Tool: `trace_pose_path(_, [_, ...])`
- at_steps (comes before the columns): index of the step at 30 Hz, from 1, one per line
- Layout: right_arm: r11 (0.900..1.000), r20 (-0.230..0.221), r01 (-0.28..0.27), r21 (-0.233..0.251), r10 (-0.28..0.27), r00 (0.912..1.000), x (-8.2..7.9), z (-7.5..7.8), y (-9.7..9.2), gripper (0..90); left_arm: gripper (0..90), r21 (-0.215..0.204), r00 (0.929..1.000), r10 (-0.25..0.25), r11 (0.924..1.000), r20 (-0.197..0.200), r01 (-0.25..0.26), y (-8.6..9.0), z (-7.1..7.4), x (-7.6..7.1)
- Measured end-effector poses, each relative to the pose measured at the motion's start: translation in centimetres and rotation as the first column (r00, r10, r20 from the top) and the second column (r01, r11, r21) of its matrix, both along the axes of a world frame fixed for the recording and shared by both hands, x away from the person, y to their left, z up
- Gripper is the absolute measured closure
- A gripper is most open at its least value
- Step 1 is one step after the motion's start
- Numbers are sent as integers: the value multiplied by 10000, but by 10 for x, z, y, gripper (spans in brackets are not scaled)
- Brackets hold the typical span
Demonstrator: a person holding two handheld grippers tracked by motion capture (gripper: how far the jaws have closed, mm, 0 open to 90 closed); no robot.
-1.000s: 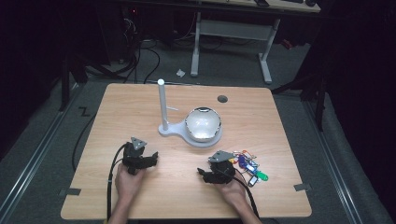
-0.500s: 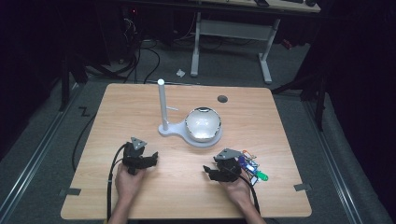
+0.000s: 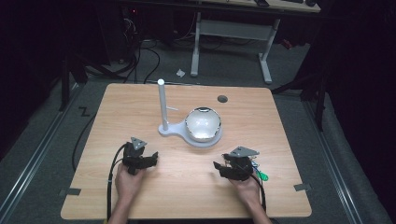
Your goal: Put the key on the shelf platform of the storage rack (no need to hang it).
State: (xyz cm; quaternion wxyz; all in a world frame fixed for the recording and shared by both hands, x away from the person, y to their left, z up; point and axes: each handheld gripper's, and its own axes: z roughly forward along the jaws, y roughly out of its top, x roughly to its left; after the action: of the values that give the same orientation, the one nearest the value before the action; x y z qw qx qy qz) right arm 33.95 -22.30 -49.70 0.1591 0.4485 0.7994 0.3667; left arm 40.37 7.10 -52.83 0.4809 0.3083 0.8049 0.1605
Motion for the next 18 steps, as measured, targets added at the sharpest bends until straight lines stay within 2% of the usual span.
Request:
trace_pose_path(4, [9993, 53, 331, 165, -332, 9994, -2, 4, -11, 417, 222, 3, 10000, -39, 10000, -3, 39, 0, 0, 0])
trace_pose_path(11, [9967, 183, 793, 162, -796, 9967, -5, 9, -31, 413, 222, 30, 10000, -29, 10000, 2, 29, 0, 0, 0])
trace_pose_path(18, [9925, 57, 1207, 206, -1208, 9927, -8, 12, -48, 388, 222, 2, 10000, 6, 10000, 0, -6, 0, 0, 0])
